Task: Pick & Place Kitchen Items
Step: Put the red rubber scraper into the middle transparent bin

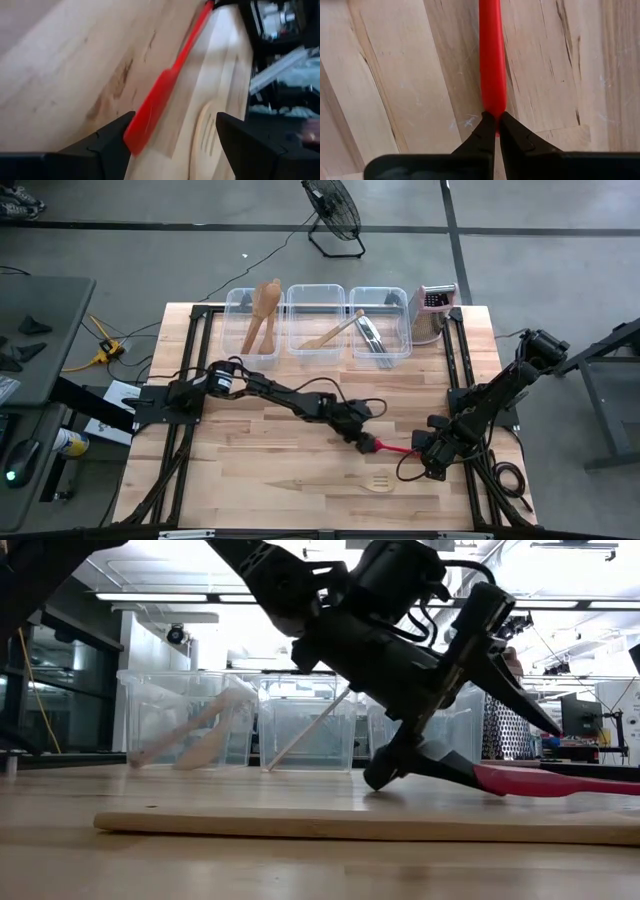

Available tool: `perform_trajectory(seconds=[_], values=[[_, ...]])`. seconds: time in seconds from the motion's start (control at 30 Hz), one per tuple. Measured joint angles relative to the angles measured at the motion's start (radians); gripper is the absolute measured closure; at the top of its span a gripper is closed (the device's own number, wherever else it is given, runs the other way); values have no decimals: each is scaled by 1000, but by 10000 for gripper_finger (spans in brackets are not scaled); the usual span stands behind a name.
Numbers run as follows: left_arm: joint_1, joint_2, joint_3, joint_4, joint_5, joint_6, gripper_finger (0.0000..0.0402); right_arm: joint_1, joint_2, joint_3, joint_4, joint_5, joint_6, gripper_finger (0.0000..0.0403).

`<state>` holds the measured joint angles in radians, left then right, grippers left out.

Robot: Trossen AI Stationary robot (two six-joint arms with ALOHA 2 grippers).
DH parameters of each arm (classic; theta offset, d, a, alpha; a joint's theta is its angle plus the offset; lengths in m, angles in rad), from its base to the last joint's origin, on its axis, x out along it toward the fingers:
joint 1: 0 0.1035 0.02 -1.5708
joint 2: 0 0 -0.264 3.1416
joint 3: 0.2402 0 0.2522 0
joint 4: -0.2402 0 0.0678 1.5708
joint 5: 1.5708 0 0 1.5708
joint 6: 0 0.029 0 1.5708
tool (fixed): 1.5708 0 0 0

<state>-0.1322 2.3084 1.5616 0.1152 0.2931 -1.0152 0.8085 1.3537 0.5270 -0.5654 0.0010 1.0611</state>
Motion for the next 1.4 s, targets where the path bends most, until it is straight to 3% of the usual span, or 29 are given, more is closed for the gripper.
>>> perform_trajectory(seconds=[0.13, 0.37, 0.93, 1.2, 1.4], values=[[1, -1, 0, -17, 59, 16, 129, 0, 0, 0, 0, 0, 0, 399], [0, -1, -1, -56, 17, 18, 136, 0, 0, 0, 1, 3, 0, 399], [6, -1, -3, -39, -74, 9, 279, 0, 0, 0, 1, 2, 0, 399], [7, -1, -3, -34, -89, 27, 384, 0, 0, 0, 1, 1, 0, 399], [7, -1, -3, -32, -82, 46, 387, 0, 0, 0, 1, 1, 0, 399]])
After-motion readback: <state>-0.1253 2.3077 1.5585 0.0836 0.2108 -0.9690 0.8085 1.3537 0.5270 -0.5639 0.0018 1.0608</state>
